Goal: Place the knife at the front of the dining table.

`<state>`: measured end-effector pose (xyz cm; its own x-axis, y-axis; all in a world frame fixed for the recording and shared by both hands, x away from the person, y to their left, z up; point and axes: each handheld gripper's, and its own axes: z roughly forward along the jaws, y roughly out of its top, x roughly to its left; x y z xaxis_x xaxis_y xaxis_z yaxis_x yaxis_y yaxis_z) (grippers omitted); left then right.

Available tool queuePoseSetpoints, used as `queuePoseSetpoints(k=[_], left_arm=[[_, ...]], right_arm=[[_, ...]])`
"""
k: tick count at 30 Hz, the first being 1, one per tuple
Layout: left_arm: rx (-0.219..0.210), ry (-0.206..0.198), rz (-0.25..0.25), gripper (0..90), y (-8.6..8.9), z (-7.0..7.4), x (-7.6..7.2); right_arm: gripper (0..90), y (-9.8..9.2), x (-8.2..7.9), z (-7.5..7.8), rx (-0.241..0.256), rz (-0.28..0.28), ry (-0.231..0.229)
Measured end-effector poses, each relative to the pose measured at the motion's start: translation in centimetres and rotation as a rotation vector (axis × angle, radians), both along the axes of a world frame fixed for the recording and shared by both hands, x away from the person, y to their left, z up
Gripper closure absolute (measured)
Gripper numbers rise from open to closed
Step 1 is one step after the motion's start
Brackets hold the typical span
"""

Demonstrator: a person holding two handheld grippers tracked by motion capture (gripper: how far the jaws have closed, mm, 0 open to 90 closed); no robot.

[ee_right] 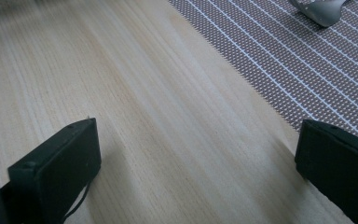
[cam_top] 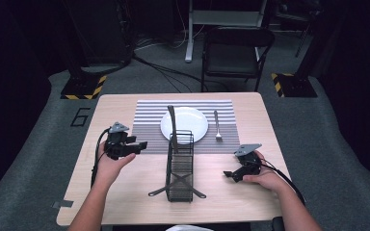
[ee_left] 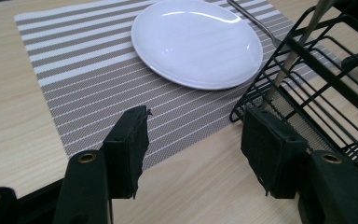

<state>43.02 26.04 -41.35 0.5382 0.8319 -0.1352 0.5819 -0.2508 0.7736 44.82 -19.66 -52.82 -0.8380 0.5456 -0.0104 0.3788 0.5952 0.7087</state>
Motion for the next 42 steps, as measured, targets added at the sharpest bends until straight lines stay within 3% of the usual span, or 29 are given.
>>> queuePoseSetpoints(k=[6, 13, 20, 42], left_arm=[[-0.017, 0.005, -0.036, 49.5, -1.3, 1.0, 0.3], [0.002, -0.034, -0.067, 50.2, -2.7, 2.2, 0.6], [-0.013, -0.061, -0.092, 50.6, -3.9, 3.2, 0.9], [-0.020, -0.087, -0.168, 53.6, -8.5, 3.4, 2.7]], right_arm=[[0.0, 0.0, -0.1, 0.0, 0.002, -0.005, 0.006], [0.0, 0.0, 0.0, 0.0, 0.002, -0.004, 0.005], [0.0, 0.0, 0.0, 0.0, -0.001, 0.005, -0.005], [0.0, 0.0, 0.0, 0.0, 0.000, 0.002, -0.001]])
